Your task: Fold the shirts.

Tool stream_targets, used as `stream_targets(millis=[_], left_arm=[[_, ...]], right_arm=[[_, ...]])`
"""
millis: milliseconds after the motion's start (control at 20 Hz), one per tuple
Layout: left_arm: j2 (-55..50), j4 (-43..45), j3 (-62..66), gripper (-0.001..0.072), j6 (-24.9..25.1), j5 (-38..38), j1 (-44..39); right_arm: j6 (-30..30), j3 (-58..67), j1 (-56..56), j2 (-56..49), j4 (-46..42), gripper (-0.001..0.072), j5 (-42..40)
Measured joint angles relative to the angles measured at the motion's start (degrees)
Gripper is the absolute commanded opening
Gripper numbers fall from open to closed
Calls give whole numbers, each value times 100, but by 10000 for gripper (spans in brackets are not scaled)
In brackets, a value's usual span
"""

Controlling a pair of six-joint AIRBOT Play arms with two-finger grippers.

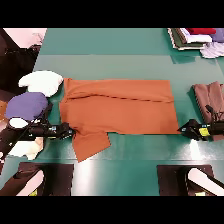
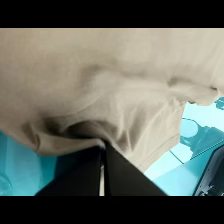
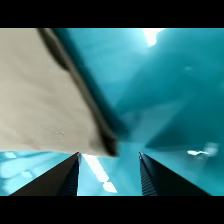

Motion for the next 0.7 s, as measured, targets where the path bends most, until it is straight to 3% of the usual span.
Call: stream_targets(millis=[100,150,250,450,700], left_arm=[[0,2,0,24,4,13,0],[0,11,0,24,4,20,0],[0,52,0,23,9,46,0],[4,424,195,22,-26,-87,0],[514,1405,796,23,-315,-837,0]], right_arm=[[-42,-109,-15,0,175,361,-173],[-61,-138,7,0,245,279,-243],[-94,-190,103,-11,269,17,-420],[-184,-168,391,46,184,16,-356],[-153,227,483,833,-516,15,509]])
